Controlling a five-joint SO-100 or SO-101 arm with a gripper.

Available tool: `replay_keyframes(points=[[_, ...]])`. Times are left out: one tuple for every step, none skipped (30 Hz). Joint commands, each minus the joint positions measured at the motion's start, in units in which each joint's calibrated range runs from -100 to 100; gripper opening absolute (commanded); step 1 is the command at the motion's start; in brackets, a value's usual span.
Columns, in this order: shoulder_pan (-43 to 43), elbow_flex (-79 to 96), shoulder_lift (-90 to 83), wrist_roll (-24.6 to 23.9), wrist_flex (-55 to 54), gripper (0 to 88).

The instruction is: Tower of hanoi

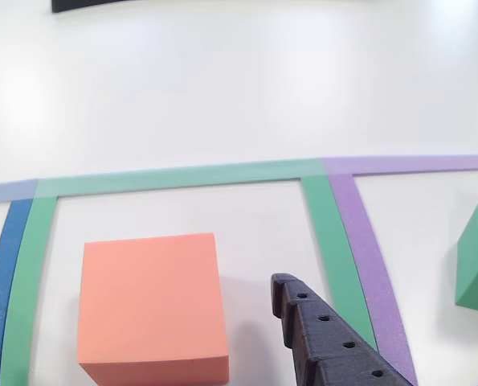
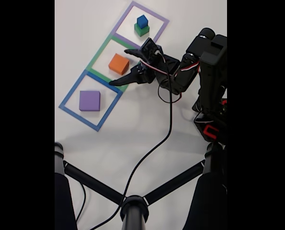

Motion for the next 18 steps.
replay_keyframes(points=[[-0.6,-1.45,1.08,0.0,-2.83,47.0],[-0.75,-1.45,1.4,0.0,-3.24,46.9],[-0.9,-1.45,1.8,0.0,-3.56,46.8],[-1.06,-1.54,2.12,0.0,-3.72,46.6],[-1.21,-1.54,2.44,0.0,-4.13,46.5],[-1.36,-1.54,2.68,0.0,-4.37,46.2],[-1.51,-1.54,3.0,0.0,-4.53,45.8],[-1.74,-1.54,3.24,0.0,-4.85,45.6],[-1.97,-1.54,3.4,0.0,-5.18,45.5],[-2.2,-1.54,3.56,0.0,-5.34,45.2],[-2.43,-1.63,3.64,0.0,-5.58,45.0],[-2.66,-1.63,3.8,0.0,-5.66,44.8],[-2.81,-1.63,3.88,0.0,-5.83,44.7],[-3.04,-1.63,4.13,0.0,-6.07,44.4],[-3.11,-1.63,4.21,0.0,-6.23,44.2],[-3.19,-1.63,4.37,0.0,-6.23,43.8],[-3.19,-1.63,4.45,0.0,-6.31,43.3],[-3.27,-1.63,4.61,0.0,-6.39,42.7]])
